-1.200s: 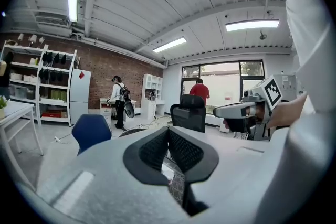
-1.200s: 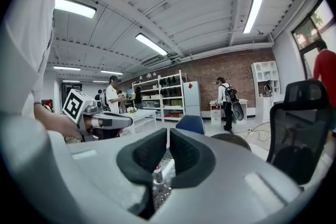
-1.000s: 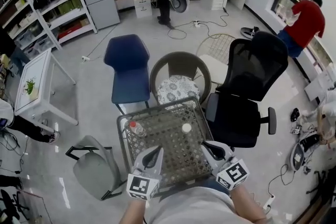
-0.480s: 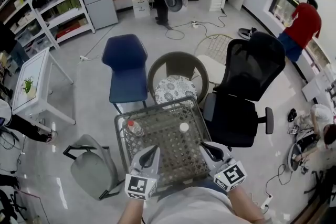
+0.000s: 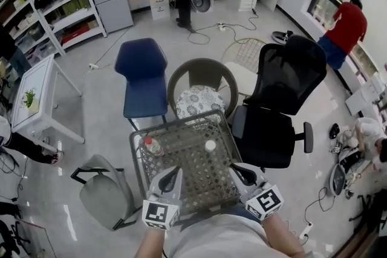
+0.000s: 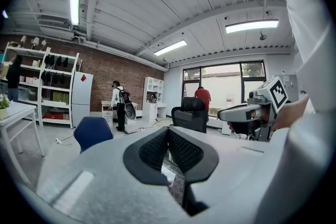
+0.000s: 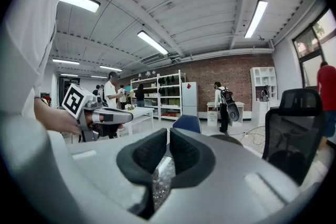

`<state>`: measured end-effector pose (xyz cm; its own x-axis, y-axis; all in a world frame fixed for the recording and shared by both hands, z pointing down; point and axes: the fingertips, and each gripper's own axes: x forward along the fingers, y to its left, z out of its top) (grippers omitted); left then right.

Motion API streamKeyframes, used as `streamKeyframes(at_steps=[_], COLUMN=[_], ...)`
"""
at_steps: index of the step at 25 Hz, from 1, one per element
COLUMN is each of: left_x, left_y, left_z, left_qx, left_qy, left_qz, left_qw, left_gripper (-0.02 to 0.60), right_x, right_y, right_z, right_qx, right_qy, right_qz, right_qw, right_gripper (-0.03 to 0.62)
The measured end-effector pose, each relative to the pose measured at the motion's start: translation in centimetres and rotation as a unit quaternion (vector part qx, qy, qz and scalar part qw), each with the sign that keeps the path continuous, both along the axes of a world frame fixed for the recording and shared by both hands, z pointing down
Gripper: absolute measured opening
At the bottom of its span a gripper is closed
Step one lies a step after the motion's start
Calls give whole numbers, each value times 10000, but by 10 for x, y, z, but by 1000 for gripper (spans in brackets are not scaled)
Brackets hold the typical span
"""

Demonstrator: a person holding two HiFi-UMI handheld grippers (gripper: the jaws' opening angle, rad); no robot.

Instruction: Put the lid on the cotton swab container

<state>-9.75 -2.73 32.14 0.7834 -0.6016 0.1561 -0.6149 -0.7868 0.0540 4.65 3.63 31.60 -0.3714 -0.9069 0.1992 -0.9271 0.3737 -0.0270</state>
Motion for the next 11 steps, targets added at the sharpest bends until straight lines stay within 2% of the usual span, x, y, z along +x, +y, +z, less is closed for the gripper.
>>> streamKeyframes(at_steps=[11], left_x=[0], left_y=[2], left_z=[-1], left_qx=[51], left_qy=[34], left_qz=[92], left_qw=[9999], left_gripper=[8], right_x=[4], right_y=[1], right_z=[3], right_qx=[-76], right_qy=[20], right_qz=[98], right_qw=[9999], right_gripper=[18])
